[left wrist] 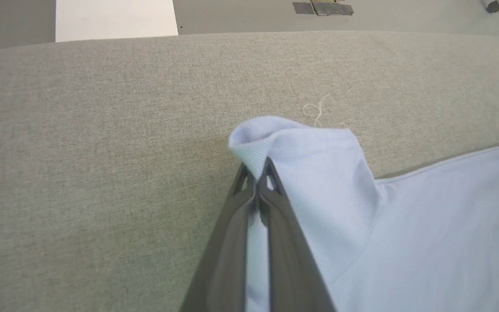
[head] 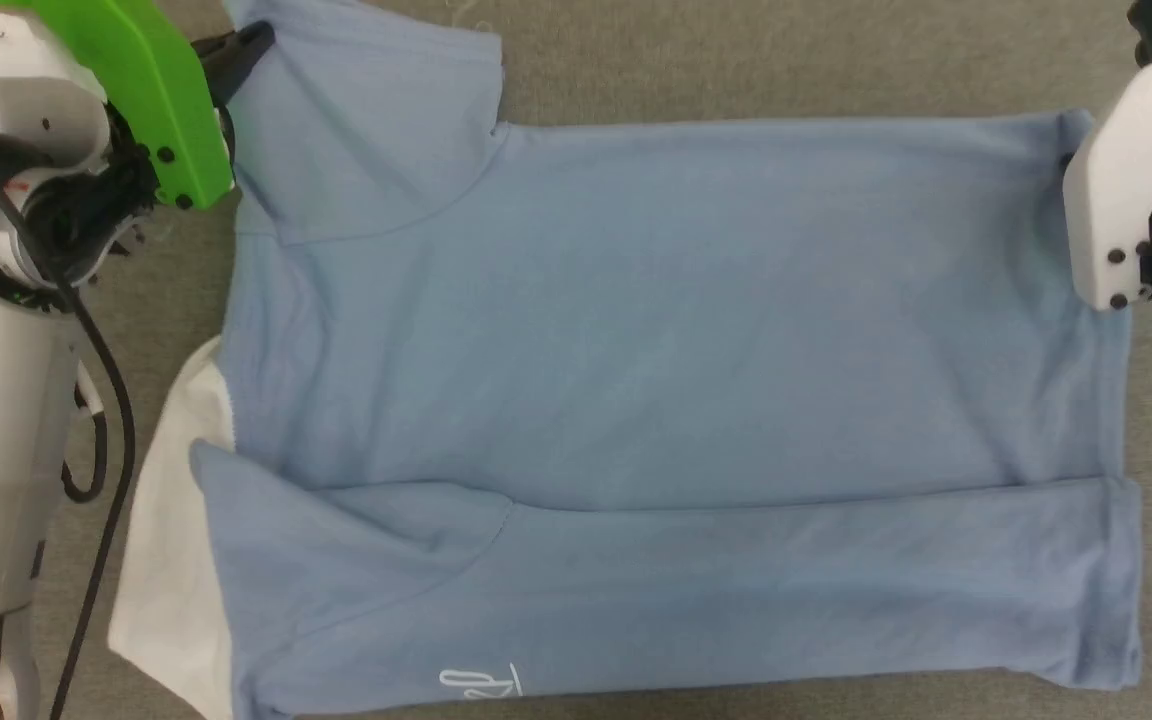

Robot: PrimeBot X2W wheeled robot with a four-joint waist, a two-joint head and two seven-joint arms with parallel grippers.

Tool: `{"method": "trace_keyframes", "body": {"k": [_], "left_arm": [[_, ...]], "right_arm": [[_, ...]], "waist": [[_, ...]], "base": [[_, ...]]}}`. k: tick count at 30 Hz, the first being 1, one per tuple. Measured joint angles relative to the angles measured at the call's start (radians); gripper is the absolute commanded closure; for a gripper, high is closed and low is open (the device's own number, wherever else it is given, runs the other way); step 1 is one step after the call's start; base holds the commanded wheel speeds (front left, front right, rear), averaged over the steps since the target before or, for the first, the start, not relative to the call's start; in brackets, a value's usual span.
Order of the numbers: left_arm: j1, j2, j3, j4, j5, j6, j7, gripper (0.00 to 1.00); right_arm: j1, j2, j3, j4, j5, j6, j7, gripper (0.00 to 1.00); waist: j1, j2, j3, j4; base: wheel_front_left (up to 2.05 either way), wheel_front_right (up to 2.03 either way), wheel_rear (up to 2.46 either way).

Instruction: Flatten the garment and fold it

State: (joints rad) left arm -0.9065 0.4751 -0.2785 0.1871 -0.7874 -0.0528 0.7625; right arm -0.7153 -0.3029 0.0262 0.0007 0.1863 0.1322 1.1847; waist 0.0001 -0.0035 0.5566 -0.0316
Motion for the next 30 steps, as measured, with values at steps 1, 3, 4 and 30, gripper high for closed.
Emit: {"method": "trace_keyframes", "body": {"k": [1, 3, 4, 30], "left_arm": [[0.007, -0.001, 0.002, -0.001, -0.002, 0.0, -0.009, 1.0], [0.024, -0.002, 0.007, -0.002, -0.006, 0.001, -0.016, 1.0], [0.039, -0.004, 0.01, -0.003, -0.01, 0.002, -0.02, 1.0], [0.663, -0.006, 0.087, -0.203, -0.111, 0.16, -0.091, 1.0]], "right_arm": [[0.008, -0.004, -0.001, 0.004, 0.008, 0.0, -0.016, 1.0], [0.031, -0.015, -0.002, 0.01, 0.02, 0.0, -0.05, 1.0], [0.047, -0.02, -0.007, 0.016, 0.03, 0.0, -0.068, 1.0], [0.554, -0.026, -0.102, 0.062, 0.171, 0.0, -0.395, 1.0]], "waist": [[0.0, 0.0, -0.018, 0.0], [0.0, 0.0, -0.052, 0.0], [0.0, 0.0, -0.072, 0.001], [-0.0002, 0.0, -0.457, 0.043]], "base": [[0.0, 0.0, 0.0], [0.0, 0.0, 0.0], [0.0, 0.0, 0.0], [0.0, 0.0, 0.0]]}}
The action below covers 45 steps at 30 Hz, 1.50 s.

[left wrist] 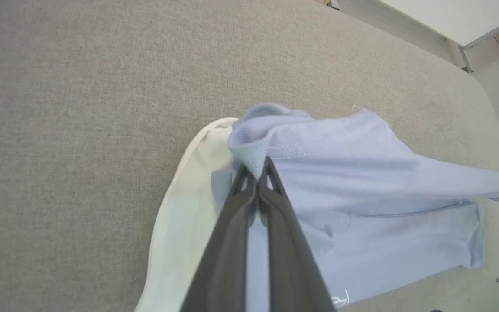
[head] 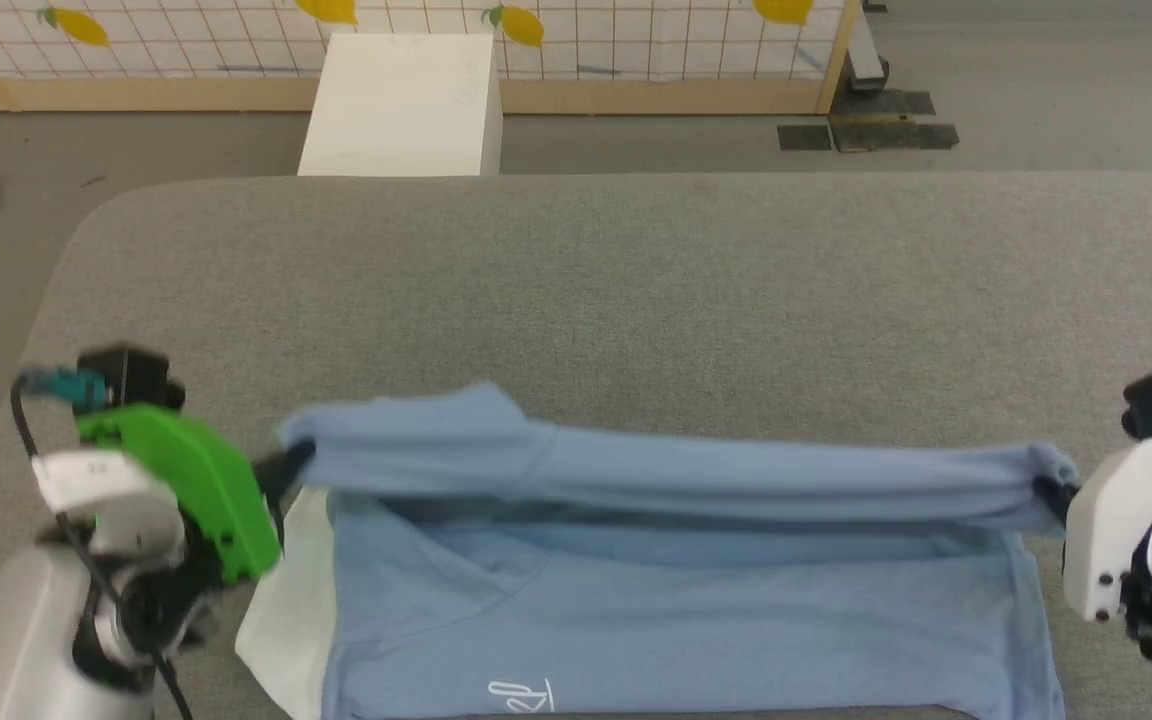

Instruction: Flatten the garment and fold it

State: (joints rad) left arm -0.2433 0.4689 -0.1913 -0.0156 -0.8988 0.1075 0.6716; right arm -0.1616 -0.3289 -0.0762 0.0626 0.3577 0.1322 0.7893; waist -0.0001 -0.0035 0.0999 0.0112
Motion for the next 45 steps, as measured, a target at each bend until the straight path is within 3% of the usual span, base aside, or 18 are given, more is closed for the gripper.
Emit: {"method": "trace_keyframes", "body": {"k": [9, 18, 19, 20, 21, 22, 28, 35, 37, 45], "left_arm": [[0.196, -0.034, 0.019, 0.016, -0.037, 0.045, -0.022, 1.0], [0.211, -0.055, 0.002, 0.124, -0.059, 0.052, -0.016, 1.0], [0.21, -0.056, 0.002, 0.132, -0.059, 0.051, -0.018, 0.98], [0.209, -0.055, 0.0, 0.137, -0.059, 0.051, -0.016, 0.62], [0.208, -0.053, -0.003, 0.139, -0.059, 0.05, -0.012, 0.07], [0.207, -0.049, -0.006, 0.138, -0.058, 0.046, -0.009, 0.0], [0.2, 0.007, 0.001, 0.096, -0.042, 0.056, 0.024, 0.0], [0.139, 0.05, 0.052, -0.021, -0.013, 0.099, 0.021, 0.0], [0.116, 0.051, 0.075, -0.051, 0.006, 0.093, -0.049, 0.0], [0.076, 0.03, 0.108, -0.04, 0.177, -0.057, -0.493, 0.0]], "right_arm": [[0.119, 0.049, -0.018, 0.012, 0.005, 0.0, -0.033, 1.0], [0.154, 0.098, -0.011, 0.057, -0.008, 0.0, -0.06, 1.0], [0.154, 0.102, -0.011, 0.059, -0.01, 0.0, -0.064, 0.9], [0.154, 0.104, -0.01, 0.061, -0.013, 0.0, -0.067, 0.18], [0.154, 0.104, -0.009, 0.063, -0.013, 0.0, -0.067, 0.0], [0.153, 0.104, -0.011, 0.062, -0.013, 0.0, -0.067, 0.0], [0.151, 0.068, -0.03, 0.034, 0.022, 0.0, -0.049, 0.0], [0.15, -0.01, -0.089, -0.054, 0.085, 0.0, 0.024, 0.0], [0.146, -0.024, -0.115, -0.071, 0.098, 0.0, 0.041, 0.0], [0.145, -0.044, -0.122, -0.079, 0.139, 0.0, 0.074, 0.0]], "waist": [[0.0, 0.0, 0.005, 0.002], [0.0, 0.0, 0.023, -0.003], [0.0, 0.0, 0.022, -0.005], [0.0, 0.0, 0.019, -0.007], [0.0, 0.0, 0.016, -0.008], [0.0, 0.0, 0.011, -0.009], [0.0, 0.0, -0.03, -0.014], [0.0, 0.0, -0.089, -0.016], [0.0, 0.0, -0.1, -0.017], [0.0, 0.0, -0.065, -0.015]], "base": [[0.0, 0.0, 0.0], [0.0, 0.0, 0.0], [0.0, 0.0, 0.0], [0.0, 0.0, 0.0], [0.0, 0.0, 0.0], [0.0, 0.0, 0.0], [0.0, 0.0, 0.0], [0.0, 0.0, 0.0], [0.0, 0.0, 0.0], [0.0, 0.0, 0.0]]}}
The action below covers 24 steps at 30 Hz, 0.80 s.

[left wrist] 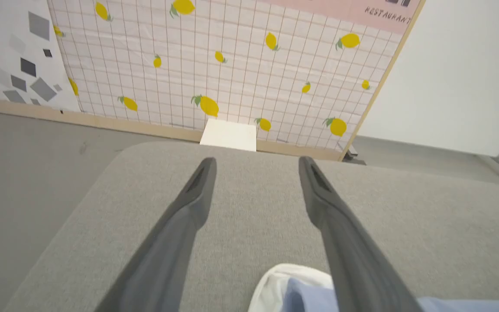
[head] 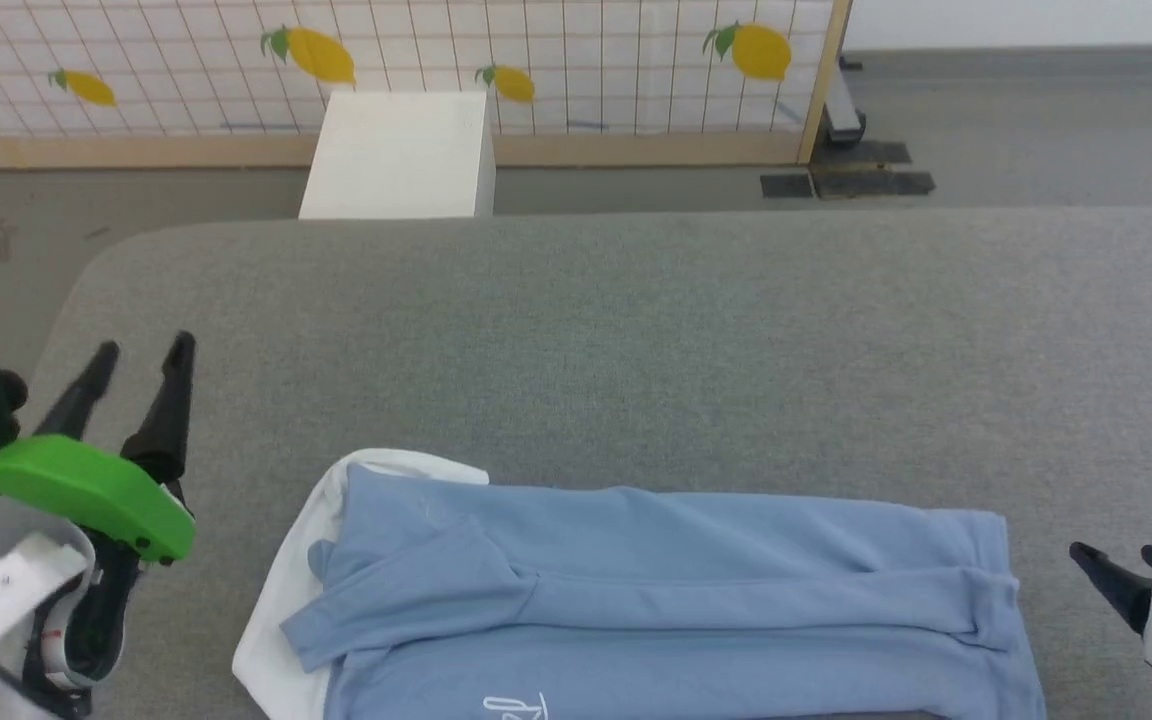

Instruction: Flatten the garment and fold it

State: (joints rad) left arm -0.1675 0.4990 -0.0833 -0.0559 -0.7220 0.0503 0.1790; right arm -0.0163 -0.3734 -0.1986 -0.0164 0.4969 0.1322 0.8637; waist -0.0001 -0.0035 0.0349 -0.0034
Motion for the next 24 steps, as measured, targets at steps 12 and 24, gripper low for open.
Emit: {"method": "trace_keyframes", "body": {"k": [12, 24], "left_arm": [[-0.039, -0.042, -0.013, 0.15, 0.183, -0.082, -0.412, 0.0], [-0.051, -0.072, 0.012, 0.2, 0.204, -0.112, -0.432, 0.0]], "right_arm": [[0.0, -0.039, 0.114, 0.097, 0.045, 0.0, -0.037, 0.0], [-0.083, -0.053, 0.246, 0.145, 0.088, -0.006, -0.053, 0.0]], "waist": [[0.0, 0.0, 0.128, 0.021], [0.0, 0.0, 0.198, 0.048]], "base": [[0.0, 0.0, 0.0], [0.0, 0.0, 0.0]]}}
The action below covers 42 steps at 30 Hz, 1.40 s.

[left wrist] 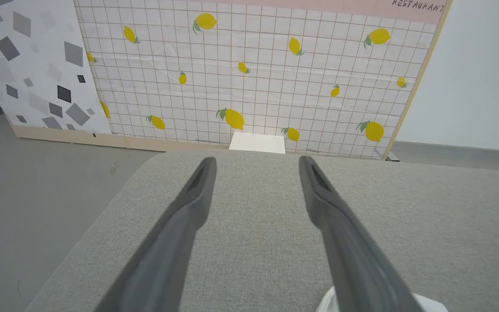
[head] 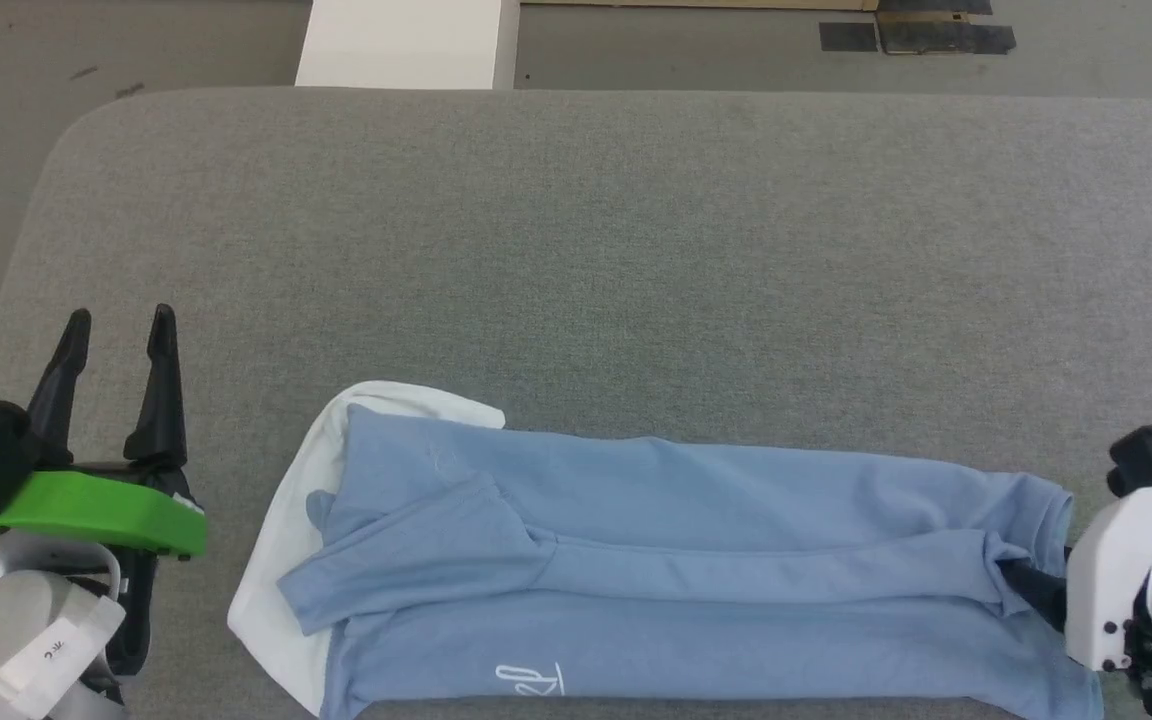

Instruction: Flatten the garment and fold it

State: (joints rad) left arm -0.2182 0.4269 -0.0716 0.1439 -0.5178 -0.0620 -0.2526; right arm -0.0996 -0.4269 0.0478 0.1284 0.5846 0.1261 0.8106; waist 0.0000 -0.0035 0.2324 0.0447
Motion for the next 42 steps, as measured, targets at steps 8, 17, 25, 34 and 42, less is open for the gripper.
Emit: {"method": "trace_keyframes", "body": {"k": [8, 17, 25, 34, 42], "left_arm": [[0.001, -0.022, 0.006, 0.005, 0.008, -0.009, -0.001, 0.0], [0.011, -0.03, 0.015, 0.01, 0.022, -0.016, -0.004, 0.0], [0.012, -0.031, 0.01, 0.011, 0.022, -0.017, -0.004, 0.0], [0.013, -0.029, 0.009, 0.009, 0.022, -0.017, -0.003, 0.0], [0.05, -0.029, 0.018, 0.005, 0.013, -0.006, -0.002, 0.0]], "right_arm": [[-0.022, -0.01, 0.029, 0.027, 0.018, -0.003, 0.037, 0.76], [-0.018, 0.013, -0.086, 0.044, -0.034, 0.007, 0.075, 1.0], [-0.009, 0.006, -0.309, 0.062, -0.19, 0.007, 0.109, 1.0], [-0.002, 0.056, -0.439, -0.009, -0.357, 0.007, 0.203, 1.0], [0.009, -0.003, -0.329, -0.244, -0.353, 0.007, 0.479, 1.0]], "waist": [[0.0, 0.0, -0.018, 0.005], [0.0, 0.0, -0.029, -0.001], [0.0, 0.0, -0.021, 0.002], [0.0, 0.0, -0.018, -0.001], [0.0, 0.0, -0.06, -0.018]], "base": [[0.0, 0.0, 0.0], [0.0, 0.0, 0.0], [0.0, 0.0, 0.0], [0.0, 0.0, 0.0], [0.0, 0.0, 0.0]]}}
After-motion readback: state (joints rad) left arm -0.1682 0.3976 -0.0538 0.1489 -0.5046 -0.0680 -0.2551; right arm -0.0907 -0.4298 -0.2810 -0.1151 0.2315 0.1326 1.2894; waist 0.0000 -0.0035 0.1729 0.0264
